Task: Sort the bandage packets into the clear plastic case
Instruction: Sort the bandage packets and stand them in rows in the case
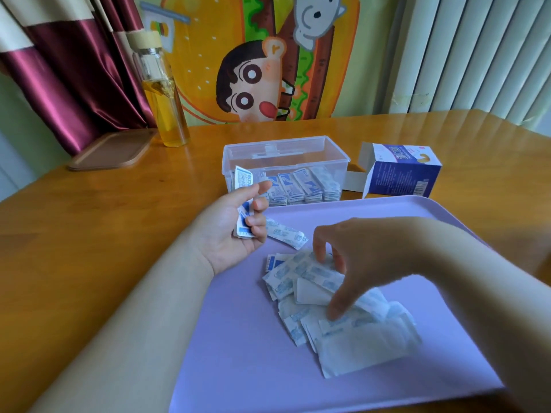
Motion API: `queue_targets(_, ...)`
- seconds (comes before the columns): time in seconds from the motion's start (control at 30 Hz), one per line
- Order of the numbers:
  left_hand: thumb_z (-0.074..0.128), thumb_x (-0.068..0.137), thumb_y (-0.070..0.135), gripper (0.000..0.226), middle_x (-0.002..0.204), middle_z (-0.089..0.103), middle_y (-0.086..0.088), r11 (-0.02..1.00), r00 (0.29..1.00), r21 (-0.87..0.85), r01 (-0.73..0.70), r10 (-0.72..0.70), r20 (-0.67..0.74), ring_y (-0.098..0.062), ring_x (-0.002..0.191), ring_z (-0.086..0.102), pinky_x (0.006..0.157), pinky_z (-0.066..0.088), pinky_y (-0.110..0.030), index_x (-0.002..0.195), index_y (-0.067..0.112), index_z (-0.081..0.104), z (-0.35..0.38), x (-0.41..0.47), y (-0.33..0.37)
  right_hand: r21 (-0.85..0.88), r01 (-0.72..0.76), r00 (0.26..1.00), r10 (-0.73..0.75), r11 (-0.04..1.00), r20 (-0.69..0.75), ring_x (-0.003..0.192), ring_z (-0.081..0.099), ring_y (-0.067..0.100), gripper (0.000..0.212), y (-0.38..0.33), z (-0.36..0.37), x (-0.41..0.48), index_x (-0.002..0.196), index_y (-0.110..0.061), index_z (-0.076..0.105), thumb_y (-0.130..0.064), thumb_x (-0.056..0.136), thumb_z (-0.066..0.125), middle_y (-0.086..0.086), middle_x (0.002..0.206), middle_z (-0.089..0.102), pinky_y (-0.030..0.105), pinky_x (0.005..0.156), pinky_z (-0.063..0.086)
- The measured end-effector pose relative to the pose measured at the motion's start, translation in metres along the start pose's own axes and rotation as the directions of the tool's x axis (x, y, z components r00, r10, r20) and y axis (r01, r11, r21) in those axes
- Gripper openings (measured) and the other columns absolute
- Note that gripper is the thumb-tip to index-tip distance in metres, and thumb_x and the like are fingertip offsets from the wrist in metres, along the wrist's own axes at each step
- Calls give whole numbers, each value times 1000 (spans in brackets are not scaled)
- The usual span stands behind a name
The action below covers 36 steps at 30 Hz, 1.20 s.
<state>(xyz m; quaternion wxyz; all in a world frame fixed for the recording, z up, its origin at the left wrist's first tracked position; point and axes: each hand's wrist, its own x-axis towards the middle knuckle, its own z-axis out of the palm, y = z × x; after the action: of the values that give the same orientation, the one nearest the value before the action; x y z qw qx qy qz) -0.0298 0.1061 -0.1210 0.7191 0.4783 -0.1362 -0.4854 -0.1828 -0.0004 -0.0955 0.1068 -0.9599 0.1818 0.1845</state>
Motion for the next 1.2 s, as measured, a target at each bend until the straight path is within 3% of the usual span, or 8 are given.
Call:
queue_targets(0.23, 47, 96, 23, 15, 59, 42, 8, 998, 1000, 65, -1, 2, -9, -3, 40, 28, 41, 26, -14, 104, 17, 59, -2, 0, -1, 103, 46, 999, -44, 994, -23, 63, 56, 1, 28, 23, -7, 1, 80, -34, 58, -51, 67, 76, -16, 73, 62, 18, 58, 45)
queue_targets(0.33, 49, 94, 22, 16, 60, 43, 8, 994, 1000, 105, 1, 0, -6, -3, 40, 28, 40, 27, -14, 104, 16, 60, -2, 0, -1, 154, -11, 997, 22, 988, -69, 72, 66, 9, 34, 36, -13, 0, 87, -31, 66, -54, 65, 76, -13, 78, 70, 30, 69, 54)
queue_targets(0.4, 51, 94, 24, 16, 60, 44, 7, 986, 1000, 168, -3, 2, 3, -3, 40, 28, 40, 26, -14, 103, 16, 61, -2, -1, -2, 185, -28, 977, 66, 982, -204, 59, 55, 11, 35, 39, -19, -1, 75, -23, 63, -54, 66, 75, -9, 65, 63, 28, 55, 43)
queue_targets(0.57, 51, 89, 48, 25, 58, 45, 4, 955, 996, 290, 66, -83, 46, -4, 38, 22, 40, 24, -15, 88, 23, 56, 4, -6, -5, 116, 185, 772, -72, 976, -631, 53, 34, 16, 35, 13, -30, 18, 69, -4, 54, -32, 78, 73, 2, 58, 43, 21, 45, 26)
queue_targets(0.8, 60, 89, 13, 5, 59, 63, 4, 957, 980, 289, -36, 90, -179, -3, 35, 27, 36, 26, -13, 92, 16, 62, -5, 2, -3, -140, 373, 641, -364, 917, -675, 79, 57, 24, 15, -1, -16, 55, 92, -8, 72, -21, 85, 67, 5, 87, 60, 41, 69, 46)
queue_targets(0.97, 59, 91, 23, 3, 77, 59, 3, 532, 915, 843, -82, 375, -148, -12, 62, 46, 54, 35, -23, 92, 24, 62, -18, 7, -3, 109, 367, 719, -207, 924, -664, 84, 59, 27, 41, 18, -8, 57, 97, -2, 68, -39, 91, 51, 13, 93, 62, 46, 79, 45)
queue_targets(1.1, 61, 91, 22, 2, 78, 61, 2, 312, 926, 944, -110, 377, -16, -12, 60, 49, 48, 37, -16, 90, 22, 63, -20, 9, -7, 325, 341, 783, -76, 882, -617, 66, 56, 19, 44, 25, -14, 45, 105, 5, 62, -33, 95, 45, 16, 89, 54, 39, 73, 45)
queue_targets(1.2, 64, 89, 24, 3, 93, 68, 3, 223, 932, 968, -117, 360, 30, -18, 88, 63, 74, 48, -30, 88, 27, 64, -21, 12, -13, 363, 276, 844, -43, 890, -535, 63, 43, 22, 43, 22, -11, 48, 108, 7, 54, -33, 97, 43, 12, 77, 47, 33, 57, 36)
